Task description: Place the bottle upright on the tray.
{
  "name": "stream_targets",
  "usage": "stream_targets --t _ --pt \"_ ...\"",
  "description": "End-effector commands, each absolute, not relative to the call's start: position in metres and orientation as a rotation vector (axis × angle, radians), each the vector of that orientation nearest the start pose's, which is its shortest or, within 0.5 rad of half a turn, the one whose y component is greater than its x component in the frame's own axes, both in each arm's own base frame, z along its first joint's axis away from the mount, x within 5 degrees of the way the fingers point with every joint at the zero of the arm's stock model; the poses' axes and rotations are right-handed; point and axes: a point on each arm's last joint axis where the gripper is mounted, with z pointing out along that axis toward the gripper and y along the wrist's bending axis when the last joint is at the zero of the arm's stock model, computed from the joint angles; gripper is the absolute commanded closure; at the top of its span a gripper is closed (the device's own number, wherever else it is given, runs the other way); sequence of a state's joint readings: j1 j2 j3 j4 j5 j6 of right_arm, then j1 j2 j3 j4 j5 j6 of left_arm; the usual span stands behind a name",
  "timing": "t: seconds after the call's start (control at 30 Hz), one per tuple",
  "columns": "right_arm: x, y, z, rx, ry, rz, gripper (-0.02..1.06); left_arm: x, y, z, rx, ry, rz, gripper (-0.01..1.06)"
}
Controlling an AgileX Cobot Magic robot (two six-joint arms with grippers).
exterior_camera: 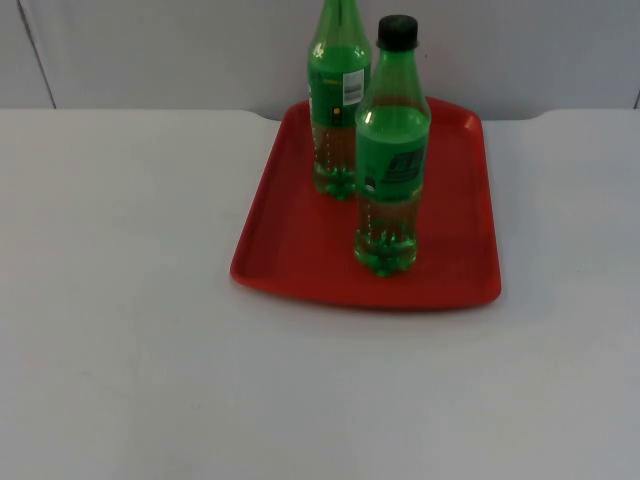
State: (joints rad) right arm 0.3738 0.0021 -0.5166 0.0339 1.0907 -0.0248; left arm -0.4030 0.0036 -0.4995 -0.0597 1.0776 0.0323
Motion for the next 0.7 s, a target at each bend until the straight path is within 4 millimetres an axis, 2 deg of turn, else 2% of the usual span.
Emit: stream_targets --t 0.0,0.67 --pt "-0.0077 -0.0001 0.2794 -0.404 2.019 0.256 -0.01 -0.0063 -0.0024 0.2747 0.455 2.026 -0.300 0.00" --pt "-0.0075 -0.0007 0.2794 -0.429 2.013 0.232 -0.01 -0.0063 -0.0024 0.2747 0.455 2.026 -0.300 0.00"
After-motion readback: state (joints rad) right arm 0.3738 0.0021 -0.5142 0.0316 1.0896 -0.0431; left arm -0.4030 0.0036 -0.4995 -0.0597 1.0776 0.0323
